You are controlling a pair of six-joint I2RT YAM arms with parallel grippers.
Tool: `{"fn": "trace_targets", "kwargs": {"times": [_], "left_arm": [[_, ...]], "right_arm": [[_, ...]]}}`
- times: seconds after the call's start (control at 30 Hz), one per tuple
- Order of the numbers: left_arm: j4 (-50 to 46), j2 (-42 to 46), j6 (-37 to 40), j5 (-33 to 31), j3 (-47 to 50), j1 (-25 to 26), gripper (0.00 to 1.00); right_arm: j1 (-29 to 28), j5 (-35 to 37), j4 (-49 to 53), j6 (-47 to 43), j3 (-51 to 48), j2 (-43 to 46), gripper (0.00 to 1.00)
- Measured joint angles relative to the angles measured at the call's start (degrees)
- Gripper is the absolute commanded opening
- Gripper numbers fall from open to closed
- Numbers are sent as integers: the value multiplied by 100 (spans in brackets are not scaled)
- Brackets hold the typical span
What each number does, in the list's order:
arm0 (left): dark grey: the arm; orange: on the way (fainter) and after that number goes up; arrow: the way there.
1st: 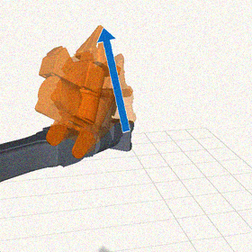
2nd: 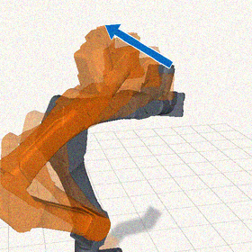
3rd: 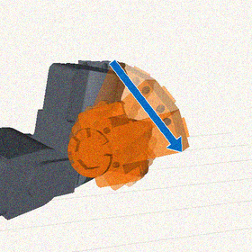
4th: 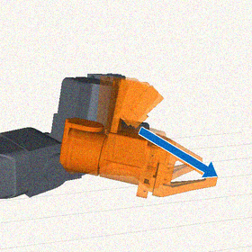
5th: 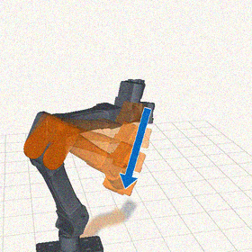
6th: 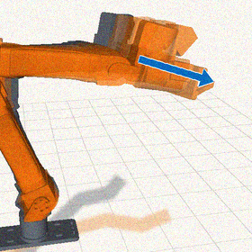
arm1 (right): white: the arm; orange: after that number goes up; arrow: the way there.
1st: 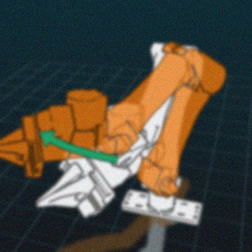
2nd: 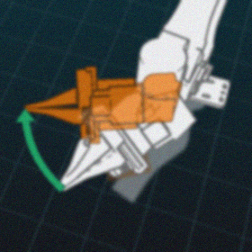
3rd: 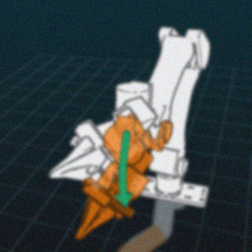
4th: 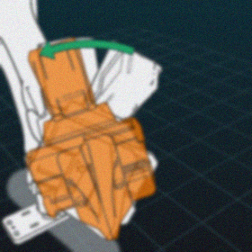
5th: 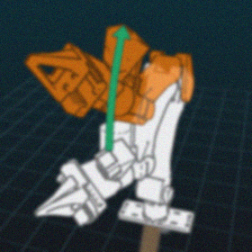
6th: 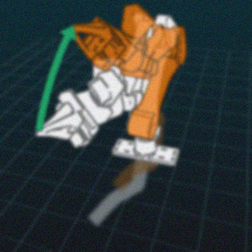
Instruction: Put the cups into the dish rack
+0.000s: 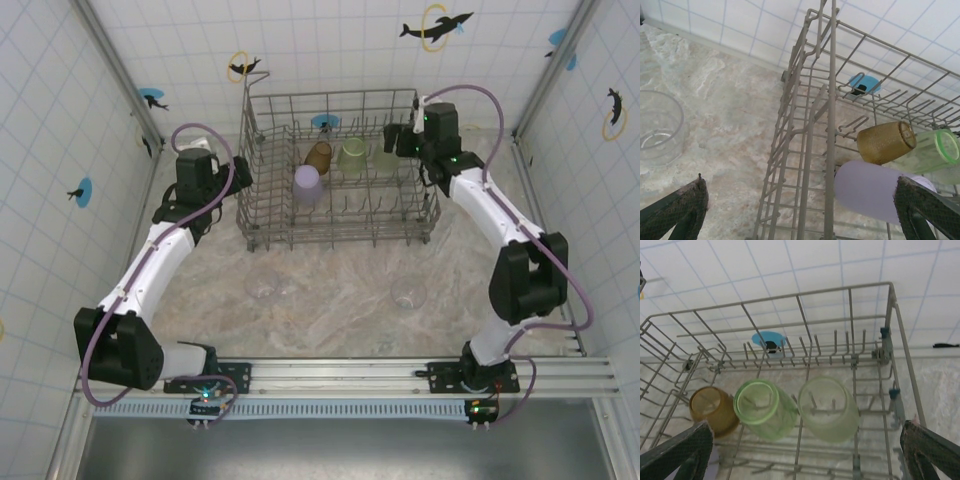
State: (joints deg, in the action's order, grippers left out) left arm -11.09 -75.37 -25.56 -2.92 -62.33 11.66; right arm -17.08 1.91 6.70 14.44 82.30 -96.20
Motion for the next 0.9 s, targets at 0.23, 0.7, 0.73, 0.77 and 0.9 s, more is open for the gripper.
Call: {"fn": "trace_targets", "kwargs": {"times": [0.23, 0.7, 0.73, 0.77, 0.9], "left_arm": [[-120, 2, 0, -120, 0, -11, 98], [-225, 258, 0, -118, 0, -9, 98], [-227, 264, 0, -116, 0, -9, 98], [-234, 269, 0, -101, 0, -9, 98], [-271, 280, 0, -63, 0, -9, 98]], "right_arm": [[96, 87, 22, 361, -992, 1003, 99], [-57, 2159, 1106, 1493, -2052, 2459, 99], [-57, 2304, 1231, 1541, -2052, 2496, 99], [-57, 2444, 1394, 1585, -2050, 2520, 99], [-33, 2881, 2129, 1698, -2046, 2524, 99]]}}
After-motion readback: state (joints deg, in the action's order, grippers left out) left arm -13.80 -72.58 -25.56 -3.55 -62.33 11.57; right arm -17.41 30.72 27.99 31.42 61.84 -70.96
